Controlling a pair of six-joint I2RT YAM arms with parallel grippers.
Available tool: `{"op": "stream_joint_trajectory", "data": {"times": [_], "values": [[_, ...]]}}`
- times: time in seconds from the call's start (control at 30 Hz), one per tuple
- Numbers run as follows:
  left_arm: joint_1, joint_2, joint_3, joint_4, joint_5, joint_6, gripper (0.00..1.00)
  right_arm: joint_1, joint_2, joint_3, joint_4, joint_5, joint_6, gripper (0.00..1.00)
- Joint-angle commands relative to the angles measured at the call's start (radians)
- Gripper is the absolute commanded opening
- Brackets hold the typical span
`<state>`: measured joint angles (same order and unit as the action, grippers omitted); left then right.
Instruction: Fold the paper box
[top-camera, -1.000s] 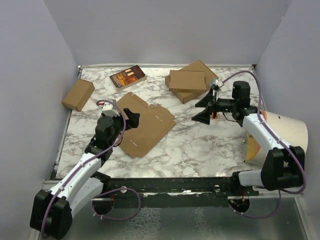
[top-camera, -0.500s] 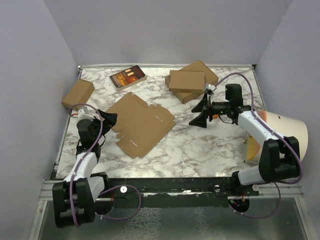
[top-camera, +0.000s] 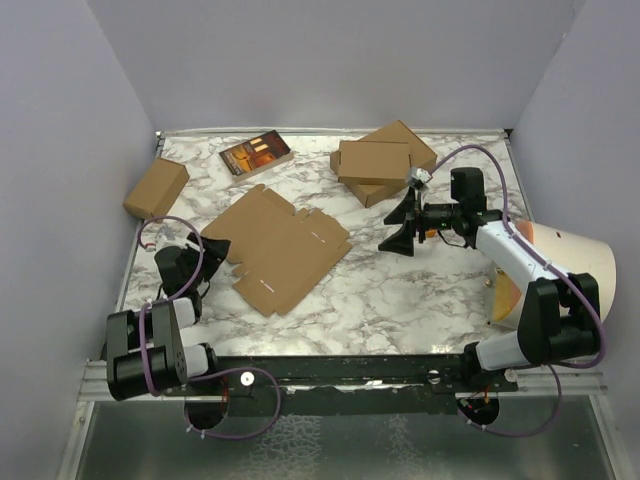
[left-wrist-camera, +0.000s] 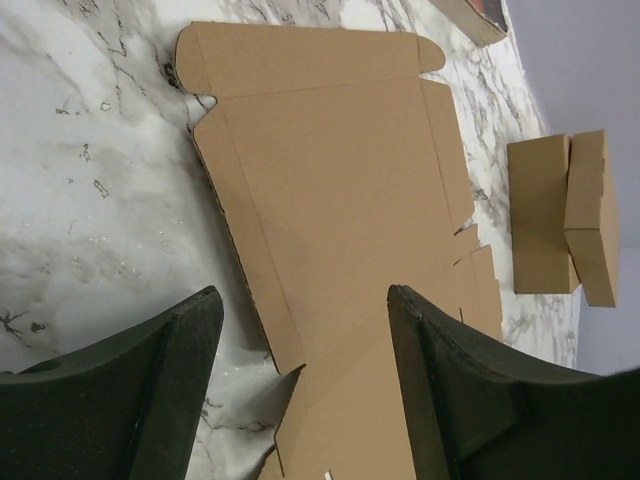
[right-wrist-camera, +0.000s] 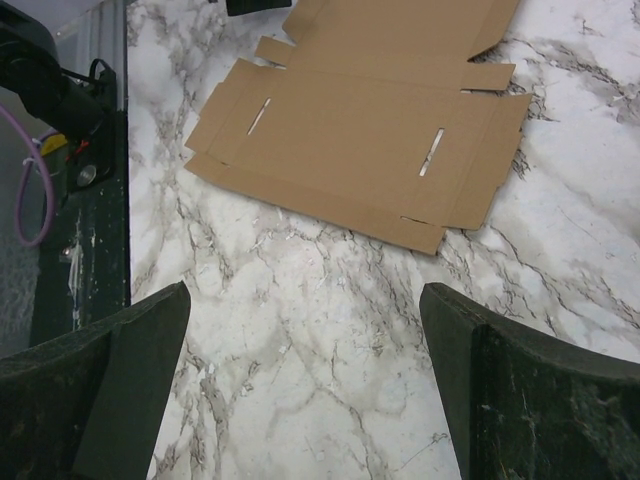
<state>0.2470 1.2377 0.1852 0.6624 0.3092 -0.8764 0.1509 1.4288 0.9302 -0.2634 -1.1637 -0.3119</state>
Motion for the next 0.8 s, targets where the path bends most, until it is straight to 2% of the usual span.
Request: {"op": "stream_joint_trajectory", "data": {"times": [0.0,0.07,0.47,0.77], "values": [[0.005,0.086,-0.005,0.173,0.039,-0.017,0.65,0.004,-0.001,0.029,-0.01,0.011,-0.017,0.99],[0.005,0.123,0.003,0.186,0.044,-0.016,0.59,0.004,-0.002,0.029,-0.01,0.012,-0.018,0.99],[0.005,0.231,0.011,0.234,0.018,-0.002,0.39,0.004,-0.011,0.024,-0.008,0.016,-0.019,0.99],[0.005,0.318,0.016,0.294,0.052,0.021,0.21,0.004,-0.018,0.023,-0.007,0.018,-0.019,0.99]]}}
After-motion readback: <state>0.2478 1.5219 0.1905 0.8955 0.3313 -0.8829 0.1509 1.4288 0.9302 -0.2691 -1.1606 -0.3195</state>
